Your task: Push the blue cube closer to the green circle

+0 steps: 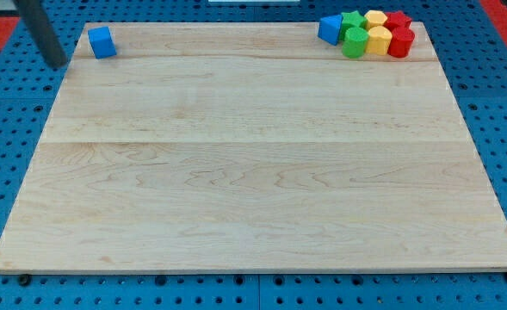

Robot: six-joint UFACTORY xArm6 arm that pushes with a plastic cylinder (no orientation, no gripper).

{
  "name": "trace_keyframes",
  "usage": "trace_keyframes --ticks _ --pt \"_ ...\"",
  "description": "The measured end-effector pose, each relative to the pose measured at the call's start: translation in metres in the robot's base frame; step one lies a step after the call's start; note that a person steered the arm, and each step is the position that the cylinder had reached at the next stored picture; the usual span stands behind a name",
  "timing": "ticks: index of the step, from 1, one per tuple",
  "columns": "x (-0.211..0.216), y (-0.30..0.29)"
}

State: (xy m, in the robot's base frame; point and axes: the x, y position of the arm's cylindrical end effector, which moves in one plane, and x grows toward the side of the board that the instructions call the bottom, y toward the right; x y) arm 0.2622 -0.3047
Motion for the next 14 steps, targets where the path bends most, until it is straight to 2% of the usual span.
trace_keyframes --ticks 1,2,4,5,7,9,12,14 --pt "-0.031 0.006" --pt "-0.031 0.043" --pt "-0.008 0.136" --pt "0.017 0.169" --pt "0.049 0.201" --pt "0.063 0.256" --pt "0.079 0.307" --pt "0.065 0.347"
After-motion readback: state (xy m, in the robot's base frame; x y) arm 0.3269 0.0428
